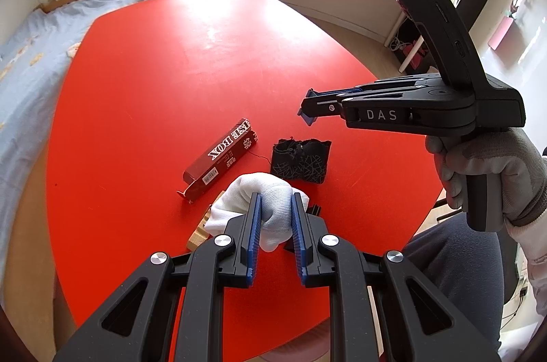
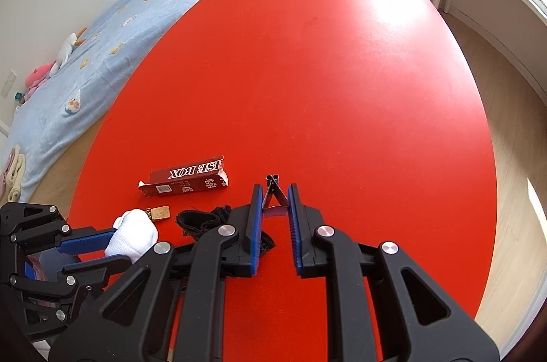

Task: Collect trash
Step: 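Lift the white tissue with the left gripper while the right gripper grasps a small black clip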

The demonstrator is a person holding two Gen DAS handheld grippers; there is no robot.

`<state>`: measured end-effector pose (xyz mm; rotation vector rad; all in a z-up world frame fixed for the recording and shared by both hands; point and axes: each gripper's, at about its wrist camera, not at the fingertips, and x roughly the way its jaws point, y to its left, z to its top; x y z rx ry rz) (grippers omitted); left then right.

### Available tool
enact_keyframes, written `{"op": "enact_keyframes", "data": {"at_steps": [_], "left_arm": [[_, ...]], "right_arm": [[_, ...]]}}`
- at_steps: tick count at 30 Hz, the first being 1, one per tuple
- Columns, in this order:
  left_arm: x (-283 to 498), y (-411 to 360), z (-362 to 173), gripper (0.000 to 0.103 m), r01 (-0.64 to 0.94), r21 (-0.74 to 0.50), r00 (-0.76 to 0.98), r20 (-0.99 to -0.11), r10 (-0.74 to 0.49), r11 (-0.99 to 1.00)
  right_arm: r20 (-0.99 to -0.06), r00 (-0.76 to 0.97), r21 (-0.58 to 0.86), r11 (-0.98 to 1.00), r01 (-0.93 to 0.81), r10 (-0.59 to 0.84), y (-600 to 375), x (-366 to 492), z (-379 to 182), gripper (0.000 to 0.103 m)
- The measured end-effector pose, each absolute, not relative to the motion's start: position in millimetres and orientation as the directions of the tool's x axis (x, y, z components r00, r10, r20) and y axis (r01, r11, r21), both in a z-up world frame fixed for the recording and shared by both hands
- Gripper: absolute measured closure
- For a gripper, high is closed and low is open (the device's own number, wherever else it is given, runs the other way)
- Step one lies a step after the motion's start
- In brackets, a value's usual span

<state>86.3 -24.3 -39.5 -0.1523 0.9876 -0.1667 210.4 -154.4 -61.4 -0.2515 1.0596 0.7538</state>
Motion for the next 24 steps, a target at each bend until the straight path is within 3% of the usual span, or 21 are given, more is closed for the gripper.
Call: {"op": "enact_keyframes", "data": {"at_steps": [24], "left_arm": [[10.7,-32.1,18.8,0.086,0.075,-0.178,0.623,-0.76,-0.186,0.981]], "right_arm": [[-0.773,0.316,0.133,0.627,-0.767,0.55,-212.2,88.1,10.2,0.089]]}}
